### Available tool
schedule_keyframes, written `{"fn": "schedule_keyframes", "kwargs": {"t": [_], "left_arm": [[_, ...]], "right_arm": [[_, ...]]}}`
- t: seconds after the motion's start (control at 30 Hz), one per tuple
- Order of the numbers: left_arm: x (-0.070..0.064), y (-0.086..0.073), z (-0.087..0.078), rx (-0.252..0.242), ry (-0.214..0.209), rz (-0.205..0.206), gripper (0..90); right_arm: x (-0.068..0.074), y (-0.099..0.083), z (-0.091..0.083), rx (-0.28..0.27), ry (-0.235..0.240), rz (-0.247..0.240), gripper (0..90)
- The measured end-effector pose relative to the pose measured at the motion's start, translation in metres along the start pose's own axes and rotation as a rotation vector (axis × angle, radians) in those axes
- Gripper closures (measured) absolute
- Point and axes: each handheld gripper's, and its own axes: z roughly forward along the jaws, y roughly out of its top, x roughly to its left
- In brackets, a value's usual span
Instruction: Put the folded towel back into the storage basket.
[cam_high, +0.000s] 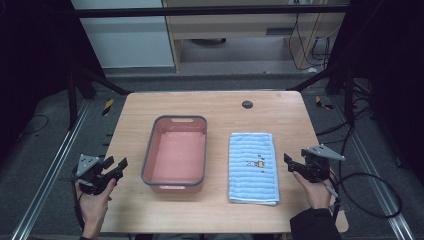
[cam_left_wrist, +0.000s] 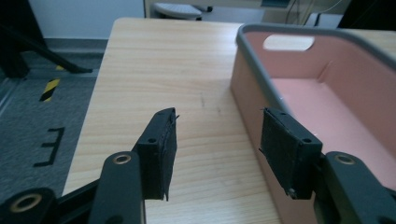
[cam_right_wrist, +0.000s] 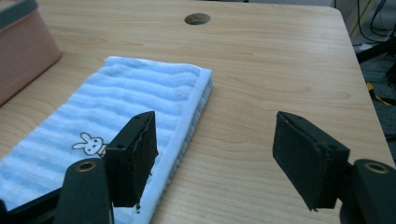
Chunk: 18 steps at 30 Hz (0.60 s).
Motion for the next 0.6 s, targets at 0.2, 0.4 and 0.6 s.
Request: {"fn": "schedule_keyframes", "kwargs": {"t": [0.2, 0.4, 0.6], "left_arm": [[-0.009, 0.009, -0.01, -0.048, -0.043, 0.017, 40.9], [-0.023, 0.016, -0.016, -0.069, -0.084, 0.031, 39.4], [-0.036, 0.019, -0.018, -0.07, -0.109, 0.057, 37.3]], "right_arm": [[0.005, 0.008, -0.006, -0.025, 0.022, -0.027, 28.6], [0.005, 0.012, -0.01, -0.035, 0.036, -0.022, 27.6], [0.005, 0.016, -0.014, -0.048, 0.045, -0.024, 27.1]]}}
